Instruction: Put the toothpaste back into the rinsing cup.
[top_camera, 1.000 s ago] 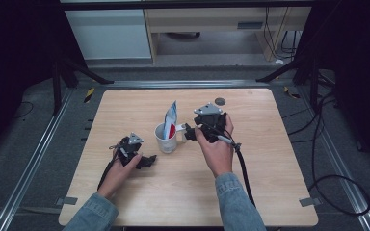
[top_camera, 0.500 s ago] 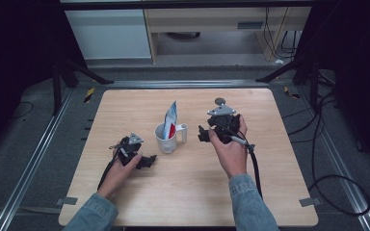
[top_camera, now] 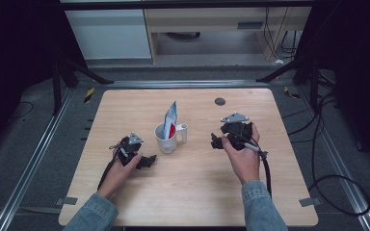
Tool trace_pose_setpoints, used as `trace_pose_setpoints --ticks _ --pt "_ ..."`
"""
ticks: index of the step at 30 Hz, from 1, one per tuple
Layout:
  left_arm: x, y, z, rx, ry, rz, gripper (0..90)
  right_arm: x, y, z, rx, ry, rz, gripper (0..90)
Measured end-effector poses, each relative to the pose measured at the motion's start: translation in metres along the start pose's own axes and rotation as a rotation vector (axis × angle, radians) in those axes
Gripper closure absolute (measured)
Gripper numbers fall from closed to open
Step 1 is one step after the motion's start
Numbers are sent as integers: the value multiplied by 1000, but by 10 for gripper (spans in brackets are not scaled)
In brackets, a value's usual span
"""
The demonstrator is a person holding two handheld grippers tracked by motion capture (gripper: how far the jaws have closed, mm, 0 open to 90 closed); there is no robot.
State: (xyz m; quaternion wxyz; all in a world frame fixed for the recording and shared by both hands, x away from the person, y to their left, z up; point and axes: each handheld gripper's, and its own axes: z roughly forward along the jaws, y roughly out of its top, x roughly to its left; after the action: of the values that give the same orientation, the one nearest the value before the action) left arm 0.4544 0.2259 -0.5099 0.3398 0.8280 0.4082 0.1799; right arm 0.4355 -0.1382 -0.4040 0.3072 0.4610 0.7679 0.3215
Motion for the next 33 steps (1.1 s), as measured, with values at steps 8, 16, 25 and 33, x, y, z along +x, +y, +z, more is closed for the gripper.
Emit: trace_pose_setpoints --ticks 8,16,25,33 --pt "0 0 0 0 0 0 0 -13 -25 3 44 -10 15 61" --pt "0 0 0 0 0 0 0 -25 -59 1 75 -13 73 64" --pt "0 0 0 0 0 0 0 -38 -88 5 121 -12 118 86" --pt "0 0 0 0 0 0 0 -53 -110 11 136 -31 184 76"
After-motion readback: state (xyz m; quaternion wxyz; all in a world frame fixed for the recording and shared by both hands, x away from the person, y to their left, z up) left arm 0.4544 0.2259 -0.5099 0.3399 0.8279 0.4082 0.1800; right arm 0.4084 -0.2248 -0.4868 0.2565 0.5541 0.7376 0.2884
